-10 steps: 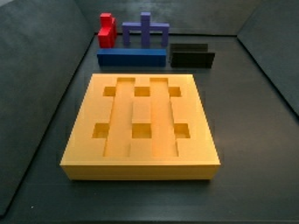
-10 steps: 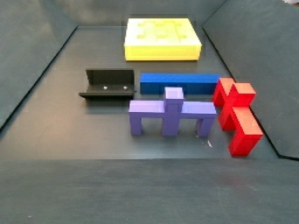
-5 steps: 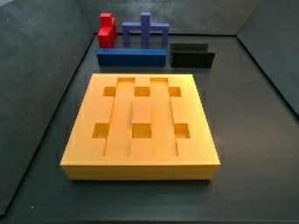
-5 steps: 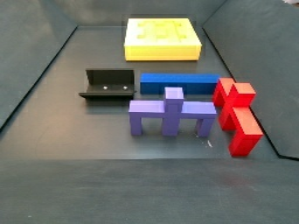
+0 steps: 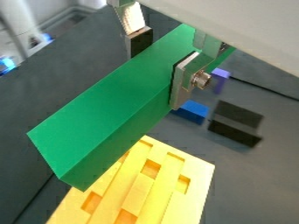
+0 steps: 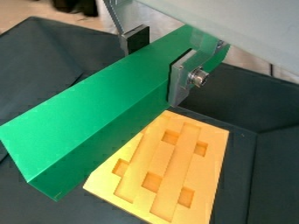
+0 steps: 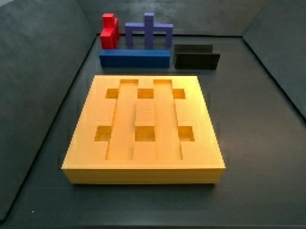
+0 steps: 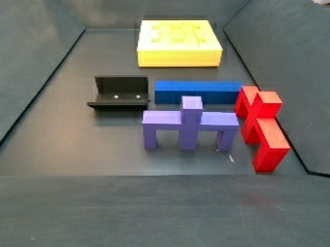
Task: Pick up the green object. Move up. Move to above the board. Insert the green object.
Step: Move to above the board, then insert the green object.
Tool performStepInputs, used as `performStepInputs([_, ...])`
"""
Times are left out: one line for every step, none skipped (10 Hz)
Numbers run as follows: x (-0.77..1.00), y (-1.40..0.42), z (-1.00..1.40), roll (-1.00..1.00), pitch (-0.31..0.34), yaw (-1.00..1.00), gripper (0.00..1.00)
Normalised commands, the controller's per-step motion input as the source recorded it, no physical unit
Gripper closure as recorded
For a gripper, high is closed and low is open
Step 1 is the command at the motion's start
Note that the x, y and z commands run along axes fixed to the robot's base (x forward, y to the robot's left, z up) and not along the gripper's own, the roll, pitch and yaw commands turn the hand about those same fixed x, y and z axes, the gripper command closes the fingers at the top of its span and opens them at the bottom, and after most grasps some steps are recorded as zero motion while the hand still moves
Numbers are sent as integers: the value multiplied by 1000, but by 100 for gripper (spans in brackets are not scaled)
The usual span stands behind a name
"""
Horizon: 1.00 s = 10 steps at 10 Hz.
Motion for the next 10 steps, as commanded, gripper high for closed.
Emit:
performStepInputs([72,-31,33,51,255,1000,100])
performStepInputs([75,-31,34,55,253,799,100])
performStepInputs([79,-30,31,52,228,623,100])
performStepInputs([72,-26,26,49,181,336,100])
performStepInputs([0,0,-109,-100,0,0,100])
performStepInputs([-34,0,-254,-126,-10,0,100])
performStepInputs([-143,0,-497,-299,-50,0,100])
performStepInputs([-120,-43,-443,-321,-50,0,100])
performStepInputs([-151,-46,-460,-310,-51,34,100])
performStepInputs([-240,-91,-586,-241,-57,40,100])
